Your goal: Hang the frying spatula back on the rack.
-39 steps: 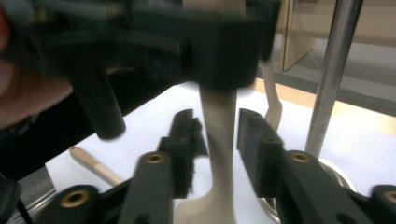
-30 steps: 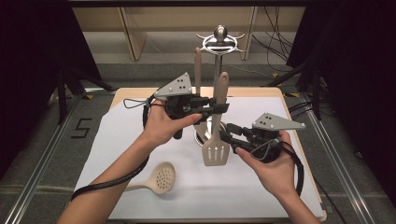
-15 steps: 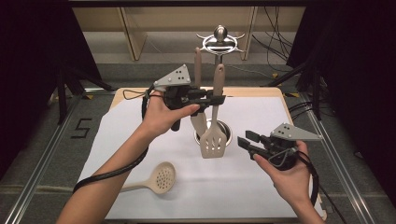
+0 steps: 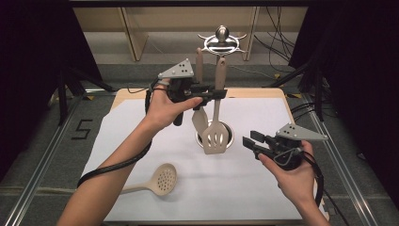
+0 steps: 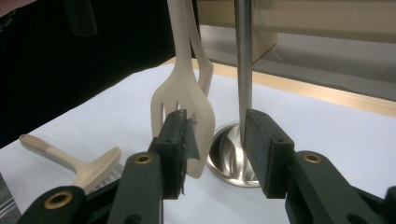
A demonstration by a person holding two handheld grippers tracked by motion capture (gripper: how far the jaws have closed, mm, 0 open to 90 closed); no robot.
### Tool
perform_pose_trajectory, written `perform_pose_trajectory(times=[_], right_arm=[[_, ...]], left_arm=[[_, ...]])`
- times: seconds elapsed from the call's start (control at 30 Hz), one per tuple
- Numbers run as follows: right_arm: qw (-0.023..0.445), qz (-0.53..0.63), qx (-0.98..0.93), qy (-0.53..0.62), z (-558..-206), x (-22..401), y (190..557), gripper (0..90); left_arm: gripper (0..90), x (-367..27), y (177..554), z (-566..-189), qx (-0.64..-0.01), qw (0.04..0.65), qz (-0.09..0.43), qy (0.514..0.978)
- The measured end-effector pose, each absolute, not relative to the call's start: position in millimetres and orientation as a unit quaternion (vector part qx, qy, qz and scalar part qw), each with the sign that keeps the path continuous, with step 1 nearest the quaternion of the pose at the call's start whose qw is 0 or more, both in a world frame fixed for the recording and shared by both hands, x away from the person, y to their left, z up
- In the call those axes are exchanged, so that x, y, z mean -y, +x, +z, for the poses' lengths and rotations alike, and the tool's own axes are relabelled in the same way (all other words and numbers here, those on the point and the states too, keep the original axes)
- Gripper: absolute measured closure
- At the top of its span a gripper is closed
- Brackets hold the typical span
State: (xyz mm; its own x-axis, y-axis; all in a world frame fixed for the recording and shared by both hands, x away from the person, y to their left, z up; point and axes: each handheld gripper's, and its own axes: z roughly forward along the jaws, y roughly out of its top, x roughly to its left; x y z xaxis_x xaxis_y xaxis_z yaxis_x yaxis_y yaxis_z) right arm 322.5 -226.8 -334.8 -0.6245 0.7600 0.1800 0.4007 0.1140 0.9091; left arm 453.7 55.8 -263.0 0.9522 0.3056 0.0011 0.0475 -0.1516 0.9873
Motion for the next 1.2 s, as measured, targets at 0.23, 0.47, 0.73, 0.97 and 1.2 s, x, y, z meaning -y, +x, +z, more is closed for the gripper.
perform_pose_trajectory(times=[0.23, 0.47, 0.73, 0.97, 1.2], right_arm=[[0.174, 0.530, -0.728, 0.399, -334, 227, 324, 60.6], [0.170, 0.531, -0.727, 0.401, -334, 227, 324, 60.7], [0.168, 0.532, -0.728, 0.399, -335, 227, 326, 60.7], [0.168, 0.531, -0.726, 0.403, -337, 227, 325, 60.7], [0.172, 0.527, -0.730, 0.399, -338, 228, 325, 60.6]], left_arm=[[74.9, -54, 454, -265, -0.147, 0.644, 0.075, 0.747], [74.9, -54, 457, -268, -0.152, 0.644, 0.069, 0.746], [74.8, -53, 463, -272, -0.165, 0.648, 0.059, 0.742], [74.4, -52, 465, -272, -0.174, 0.649, 0.053, 0.739], [72.4, -54, 469, -274, -0.172, 0.646, 0.080, 0.739]])
